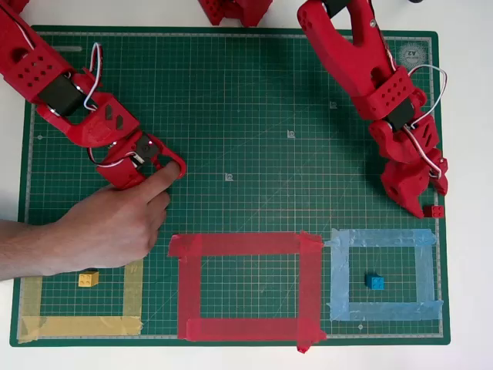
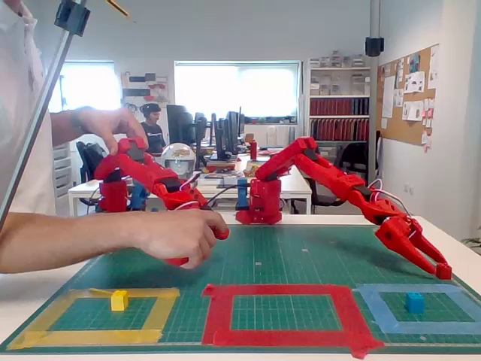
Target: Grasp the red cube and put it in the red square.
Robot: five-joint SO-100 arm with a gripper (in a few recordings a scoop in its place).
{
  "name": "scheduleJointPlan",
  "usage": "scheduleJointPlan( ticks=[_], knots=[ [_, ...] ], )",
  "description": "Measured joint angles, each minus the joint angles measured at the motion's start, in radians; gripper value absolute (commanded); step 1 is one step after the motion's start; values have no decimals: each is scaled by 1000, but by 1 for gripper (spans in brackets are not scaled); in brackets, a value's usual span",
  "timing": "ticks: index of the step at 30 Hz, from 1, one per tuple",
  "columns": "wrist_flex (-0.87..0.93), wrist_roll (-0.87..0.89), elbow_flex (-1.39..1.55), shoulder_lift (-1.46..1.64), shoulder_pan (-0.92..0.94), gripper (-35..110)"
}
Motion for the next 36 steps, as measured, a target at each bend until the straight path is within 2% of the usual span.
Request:
scheduleJointPlan(
  ticks=[36],
  knots=[
    [0,-46,-215,-158,0,22]
  ],
)
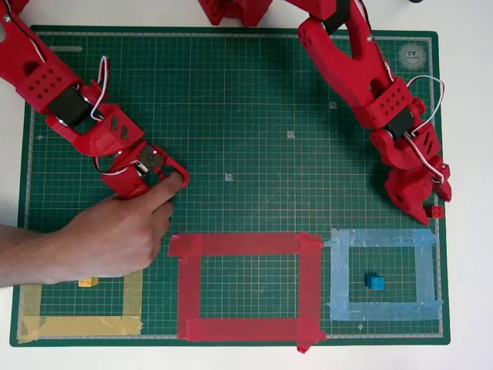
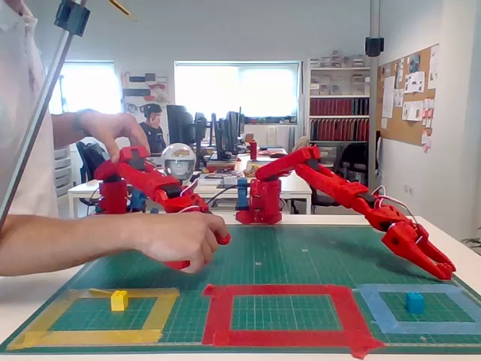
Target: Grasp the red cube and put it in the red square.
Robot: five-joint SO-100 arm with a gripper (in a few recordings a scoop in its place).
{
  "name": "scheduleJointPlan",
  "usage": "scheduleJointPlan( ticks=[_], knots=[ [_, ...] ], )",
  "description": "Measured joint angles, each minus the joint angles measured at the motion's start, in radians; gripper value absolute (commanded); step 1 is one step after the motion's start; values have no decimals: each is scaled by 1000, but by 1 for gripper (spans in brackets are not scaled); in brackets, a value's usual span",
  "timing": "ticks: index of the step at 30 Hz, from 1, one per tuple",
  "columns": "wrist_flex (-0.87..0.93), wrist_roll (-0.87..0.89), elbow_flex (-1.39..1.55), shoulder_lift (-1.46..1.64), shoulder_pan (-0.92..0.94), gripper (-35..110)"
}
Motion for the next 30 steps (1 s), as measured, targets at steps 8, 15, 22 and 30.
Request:
scheduleJointPlan(
  ticks=[8,15,22,30],
  knots=[
    [0,0,-2,0,0,16],
    [0,0,-2,0,0,1],
    [0,0,-2,0,2,1],
    [0,11,184,138,11,1]
  ],
)
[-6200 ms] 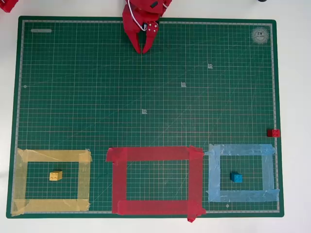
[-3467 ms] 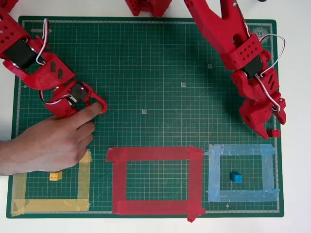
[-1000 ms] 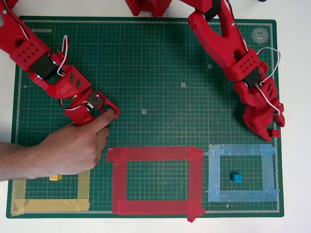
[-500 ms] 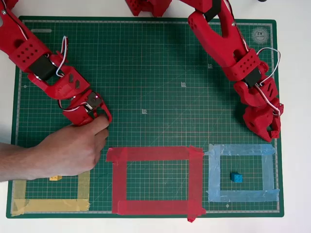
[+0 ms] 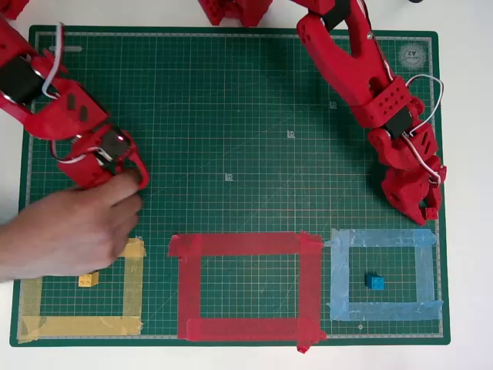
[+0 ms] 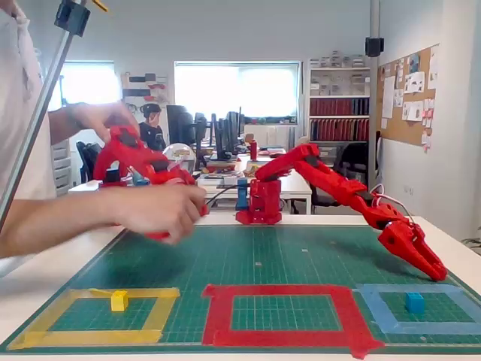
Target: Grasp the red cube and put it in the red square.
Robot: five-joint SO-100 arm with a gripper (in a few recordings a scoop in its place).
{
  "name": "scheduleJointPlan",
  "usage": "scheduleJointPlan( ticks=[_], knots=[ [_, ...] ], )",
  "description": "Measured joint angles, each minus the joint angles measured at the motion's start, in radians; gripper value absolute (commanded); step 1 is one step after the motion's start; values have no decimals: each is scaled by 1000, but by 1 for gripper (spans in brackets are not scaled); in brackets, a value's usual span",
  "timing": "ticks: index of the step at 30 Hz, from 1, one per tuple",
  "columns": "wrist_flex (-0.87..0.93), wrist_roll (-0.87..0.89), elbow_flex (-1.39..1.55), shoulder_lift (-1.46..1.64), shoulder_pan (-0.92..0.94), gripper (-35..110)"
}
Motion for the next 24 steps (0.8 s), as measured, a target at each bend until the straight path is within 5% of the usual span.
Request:
scheduleJointPlan(
  ticks=[12,24],
  knots=[
    [0,72,701,787,299,1],
    [0,72,632,627,669,1]
  ],
)
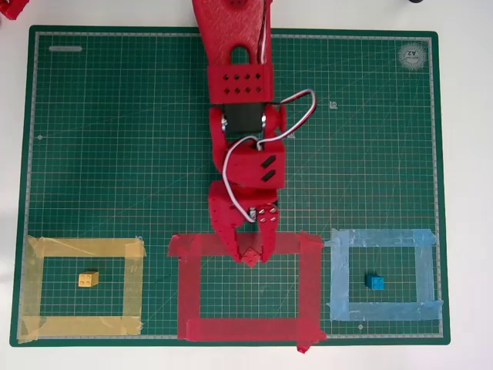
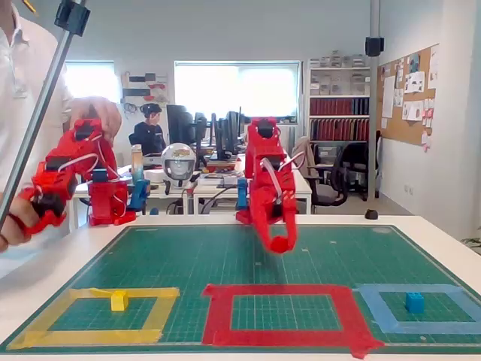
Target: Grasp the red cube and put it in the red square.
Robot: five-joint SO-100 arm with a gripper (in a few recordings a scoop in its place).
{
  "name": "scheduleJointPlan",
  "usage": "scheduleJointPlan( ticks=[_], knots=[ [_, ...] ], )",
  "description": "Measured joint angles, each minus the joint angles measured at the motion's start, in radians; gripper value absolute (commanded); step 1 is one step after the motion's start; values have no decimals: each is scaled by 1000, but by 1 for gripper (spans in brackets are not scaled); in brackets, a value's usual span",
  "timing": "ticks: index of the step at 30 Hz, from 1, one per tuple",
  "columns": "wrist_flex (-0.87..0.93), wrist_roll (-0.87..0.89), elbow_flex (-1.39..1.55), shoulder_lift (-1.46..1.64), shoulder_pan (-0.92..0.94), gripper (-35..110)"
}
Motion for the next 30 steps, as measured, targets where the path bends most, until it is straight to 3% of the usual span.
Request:
scheduleJointPlan(
  ticks=[16,30],
  knots=[
    [-18,-26,-318,-422,3,1],
    [-18,-55,-437,-497,32,1]
  ],
)
